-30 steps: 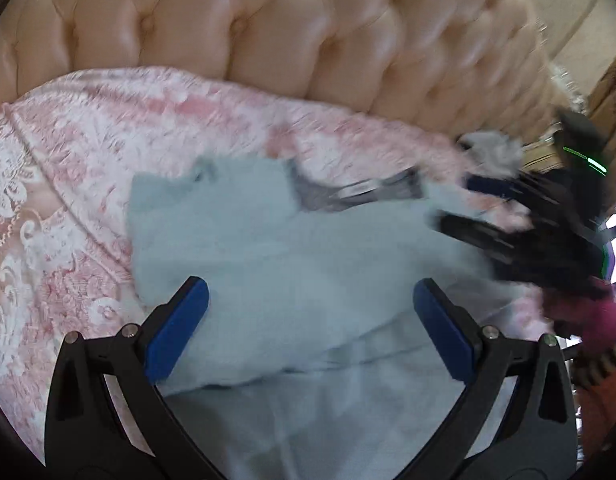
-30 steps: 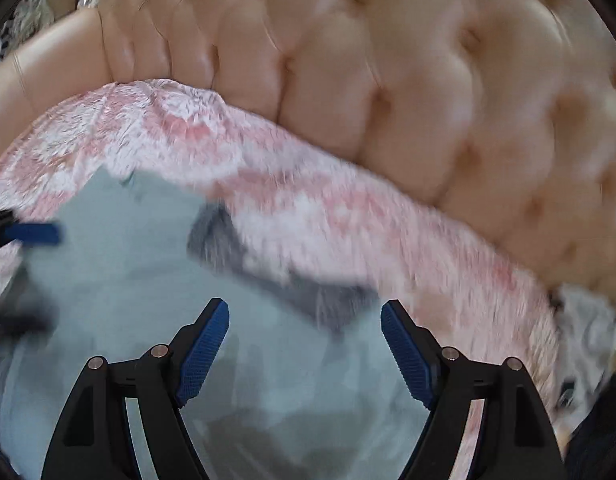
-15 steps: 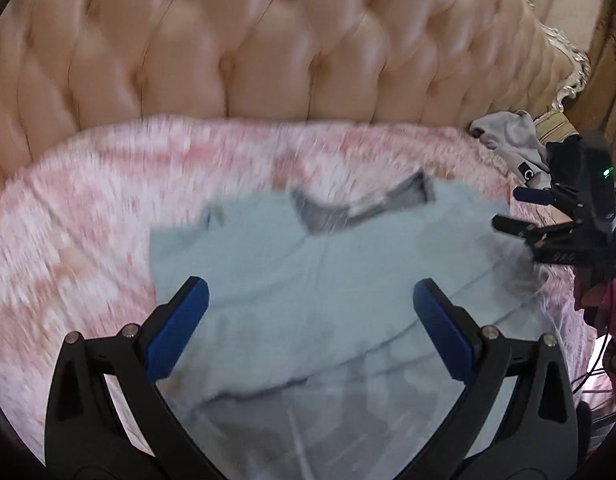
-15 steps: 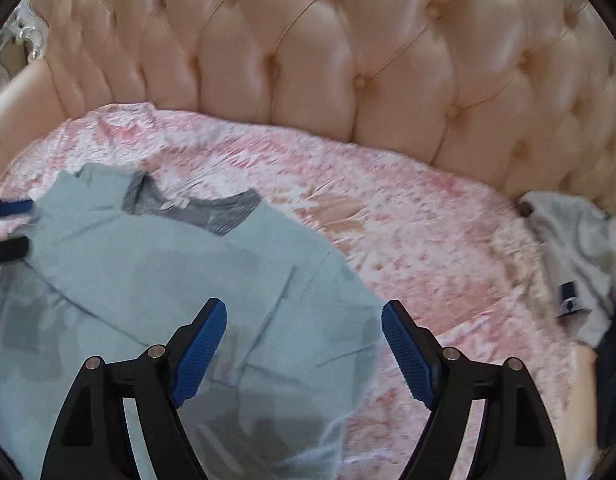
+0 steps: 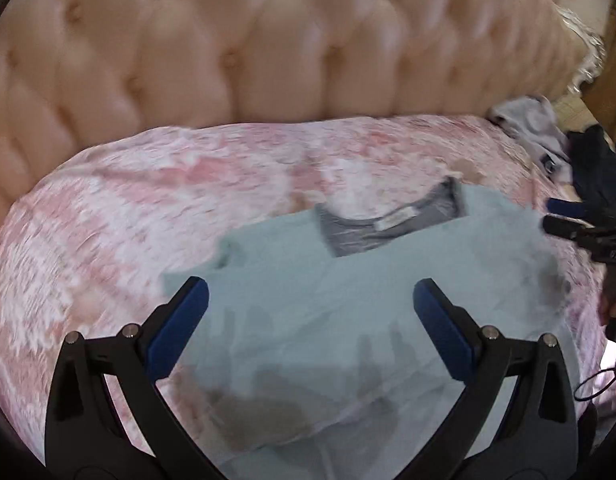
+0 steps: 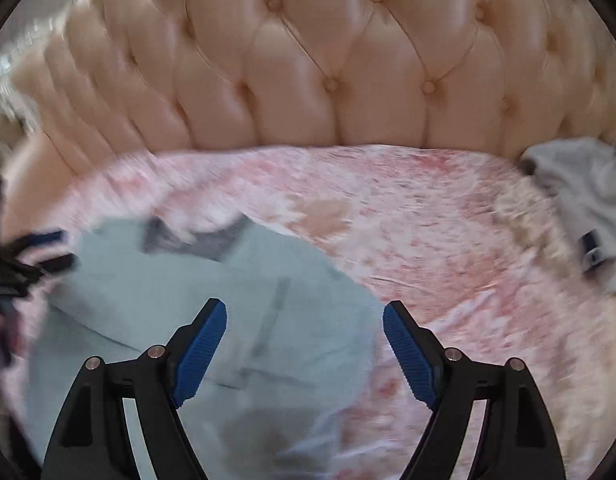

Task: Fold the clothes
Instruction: 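Fold the shirt side over the body with the right gripper and release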

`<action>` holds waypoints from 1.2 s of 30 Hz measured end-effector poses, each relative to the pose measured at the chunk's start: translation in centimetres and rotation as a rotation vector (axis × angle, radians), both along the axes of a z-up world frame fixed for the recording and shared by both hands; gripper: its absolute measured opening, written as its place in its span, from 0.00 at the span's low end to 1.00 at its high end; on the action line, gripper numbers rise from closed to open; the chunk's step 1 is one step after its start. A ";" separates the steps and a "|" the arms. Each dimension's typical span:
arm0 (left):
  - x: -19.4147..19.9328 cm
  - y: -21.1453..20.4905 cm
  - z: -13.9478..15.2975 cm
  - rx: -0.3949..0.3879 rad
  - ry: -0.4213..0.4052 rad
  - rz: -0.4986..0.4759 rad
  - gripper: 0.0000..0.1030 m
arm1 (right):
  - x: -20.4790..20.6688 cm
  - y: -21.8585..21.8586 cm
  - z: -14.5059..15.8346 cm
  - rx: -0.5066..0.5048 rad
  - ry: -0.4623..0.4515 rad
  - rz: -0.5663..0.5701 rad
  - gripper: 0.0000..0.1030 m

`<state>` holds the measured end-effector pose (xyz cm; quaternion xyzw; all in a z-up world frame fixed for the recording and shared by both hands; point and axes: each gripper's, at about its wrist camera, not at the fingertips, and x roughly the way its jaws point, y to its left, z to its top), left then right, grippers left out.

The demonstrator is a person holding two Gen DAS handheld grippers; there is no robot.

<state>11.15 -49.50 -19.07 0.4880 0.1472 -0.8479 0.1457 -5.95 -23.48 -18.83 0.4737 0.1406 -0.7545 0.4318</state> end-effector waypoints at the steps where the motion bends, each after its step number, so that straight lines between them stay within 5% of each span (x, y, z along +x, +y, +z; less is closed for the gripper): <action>1: 0.1 0.1 0.0 -0.003 -0.006 -0.005 1.00 | 0.5 -0.9 -0.7 0.024 -0.014 0.041 0.79; 4: 0.4 0.3 -0.1 -0.011 -0.024 -0.022 0.99 | 1.3 -2.8 -3.5 0.153 -0.010 0.112 0.79; 10: 0.9 0.8 -0.2 -0.028 -0.059 -0.054 0.99 | 1.3 -0.5 -2.5 0.141 0.001 0.035 0.80; 16: 7.3 6.0 2.9 -0.121 -0.025 -0.127 0.99 | 10.2 3.0 0.1 0.126 0.117 0.090 0.80; 21: 11.8 10.6 0.5 -0.107 -0.077 -0.189 0.99 | 17.6 4.3 -2.5 0.190 0.164 0.205 0.80; 25: 13.2 9.9 -1.2 -0.103 -0.097 -0.146 0.99 | 17.3 5.7 -2.5 0.185 0.156 0.150 0.80; 36: 14.7 10.2 1.9 -0.090 -0.042 -0.090 0.99 | 17.0 8.4 -0.5 0.136 0.116 0.053 0.80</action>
